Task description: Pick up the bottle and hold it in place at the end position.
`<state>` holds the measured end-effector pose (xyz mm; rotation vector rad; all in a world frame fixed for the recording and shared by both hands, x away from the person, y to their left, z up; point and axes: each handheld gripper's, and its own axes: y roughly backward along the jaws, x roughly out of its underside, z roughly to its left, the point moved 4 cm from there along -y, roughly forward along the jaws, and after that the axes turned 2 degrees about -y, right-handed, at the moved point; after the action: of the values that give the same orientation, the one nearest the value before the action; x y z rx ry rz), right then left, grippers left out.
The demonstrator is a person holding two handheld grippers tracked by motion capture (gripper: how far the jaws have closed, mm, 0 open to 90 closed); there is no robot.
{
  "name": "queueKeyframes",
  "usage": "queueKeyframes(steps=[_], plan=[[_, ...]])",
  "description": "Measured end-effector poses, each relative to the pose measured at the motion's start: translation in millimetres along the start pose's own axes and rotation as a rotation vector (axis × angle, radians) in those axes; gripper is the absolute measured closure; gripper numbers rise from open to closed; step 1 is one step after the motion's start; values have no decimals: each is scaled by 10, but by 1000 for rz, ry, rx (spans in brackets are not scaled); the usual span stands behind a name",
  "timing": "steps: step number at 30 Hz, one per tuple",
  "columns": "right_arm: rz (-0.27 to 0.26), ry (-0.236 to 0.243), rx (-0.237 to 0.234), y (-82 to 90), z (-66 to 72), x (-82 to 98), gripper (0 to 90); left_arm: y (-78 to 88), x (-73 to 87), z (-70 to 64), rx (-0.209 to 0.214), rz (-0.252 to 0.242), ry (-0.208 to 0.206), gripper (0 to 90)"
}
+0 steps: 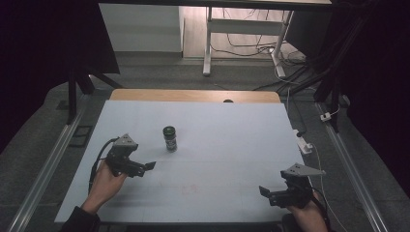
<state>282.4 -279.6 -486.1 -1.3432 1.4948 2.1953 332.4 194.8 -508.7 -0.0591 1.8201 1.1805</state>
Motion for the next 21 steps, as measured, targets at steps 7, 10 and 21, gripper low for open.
queueKeyframes(steps=[7,10,21], plan=[[0,1,-1,0,1,0,0,-152,-129,63,9,-7,1,0],[1,1,-3,-1,2,1,0,-229,-171,96,5,0,1,0],[9,6,-4,-9,9,2,0,-531,-336,154,2,41,-31,0]])
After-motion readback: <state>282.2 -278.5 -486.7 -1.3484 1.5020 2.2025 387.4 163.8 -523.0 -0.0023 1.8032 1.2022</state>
